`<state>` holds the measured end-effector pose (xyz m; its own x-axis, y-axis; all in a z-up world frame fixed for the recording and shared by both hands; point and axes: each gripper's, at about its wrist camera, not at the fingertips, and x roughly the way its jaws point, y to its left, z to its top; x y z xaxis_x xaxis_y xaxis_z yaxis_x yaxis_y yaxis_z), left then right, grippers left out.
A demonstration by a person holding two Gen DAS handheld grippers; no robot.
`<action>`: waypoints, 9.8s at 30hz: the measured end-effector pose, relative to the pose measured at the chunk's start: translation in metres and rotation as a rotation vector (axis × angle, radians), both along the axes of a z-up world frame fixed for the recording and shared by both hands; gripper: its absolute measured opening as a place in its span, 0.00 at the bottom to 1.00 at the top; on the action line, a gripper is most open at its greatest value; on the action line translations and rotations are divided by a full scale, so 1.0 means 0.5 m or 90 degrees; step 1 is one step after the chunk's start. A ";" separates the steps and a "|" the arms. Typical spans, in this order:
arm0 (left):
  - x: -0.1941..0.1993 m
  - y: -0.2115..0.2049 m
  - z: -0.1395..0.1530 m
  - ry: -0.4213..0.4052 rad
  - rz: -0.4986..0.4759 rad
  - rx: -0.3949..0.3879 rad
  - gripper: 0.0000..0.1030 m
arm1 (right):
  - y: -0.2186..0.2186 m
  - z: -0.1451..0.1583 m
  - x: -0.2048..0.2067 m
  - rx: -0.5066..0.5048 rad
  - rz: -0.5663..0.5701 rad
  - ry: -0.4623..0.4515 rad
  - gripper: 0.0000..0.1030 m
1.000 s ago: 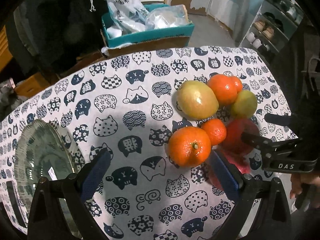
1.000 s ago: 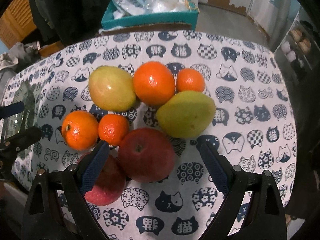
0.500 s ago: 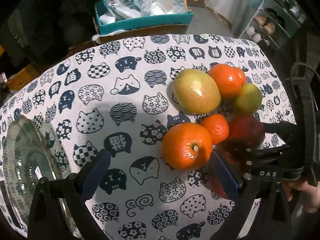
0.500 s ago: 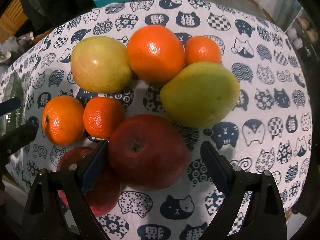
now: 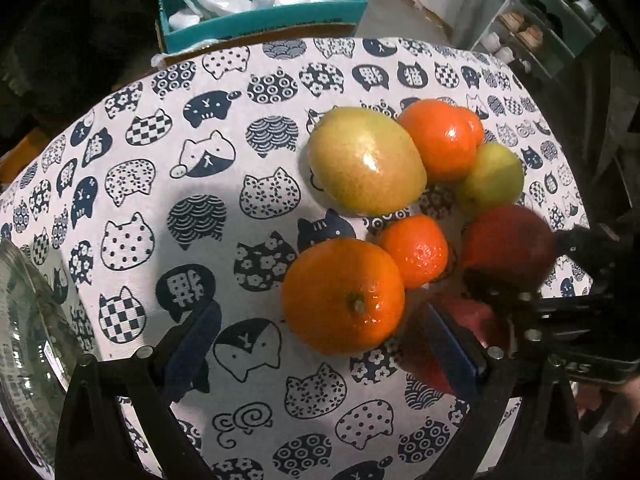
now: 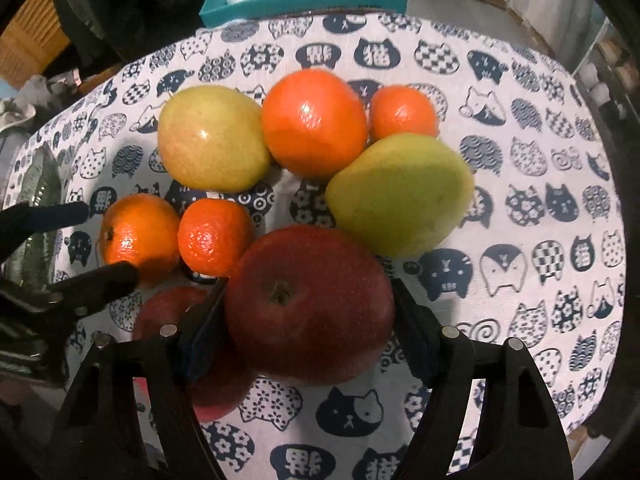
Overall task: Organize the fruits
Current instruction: 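Grasp the large orange with the left gripper while the right gripper grasps a red apple, then lift the orange and apple and carry both toward the glass bowl, then lower the orange into the bowl with the left gripper while the right gripper lowers the apple beside it, then open both grippers and withdraw them up from the bowl, then move both grippers back over the remaining fruit cluster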
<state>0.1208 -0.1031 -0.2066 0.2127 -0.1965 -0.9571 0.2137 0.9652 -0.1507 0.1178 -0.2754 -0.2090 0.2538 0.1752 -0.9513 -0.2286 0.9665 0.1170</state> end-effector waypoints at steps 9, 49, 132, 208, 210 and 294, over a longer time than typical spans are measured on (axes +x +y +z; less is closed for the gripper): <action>0.007 -0.004 -0.033 0.022 -0.007 -0.019 0.83 | -0.073 0.035 0.001 0.021 -0.035 -0.016 0.74; -0.086 0.022 0.218 -0.192 -0.037 -0.042 0.64 | -0.027 0.272 -0.056 0.068 -0.024 -0.214 0.74; -0.223 0.549 0.189 -0.176 0.270 -0.028 0.64 | 0.548 0.345 -0.066 0.159 0.255 -0.223 0.74; -0.239 0.610 0.126 -0.112 0.358 0.012 0.68 | 0.651 0.080 -0.072 0.047 0.343 -0.077 0.76; -0.240 0.602 0.151 -0.137 0.354 0.017 0.69 | 0.641 0.107 -0.072 0.062 0.333 -0.098 0.76; -0.145 0.006 0.293 -0.221 0.018 -0.027 0.84 | -0.059 0.343 -0.085 0.071 -0.048 -0.289 0.83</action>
<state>0.0485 -0.1002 -0.0601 0.5300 -0.2235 -0.8180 0.2326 0.9660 -0.1132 0.0751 -0.3047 -0.0375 0.6560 0.2356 -0.7170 -0.2105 0.9694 0.1259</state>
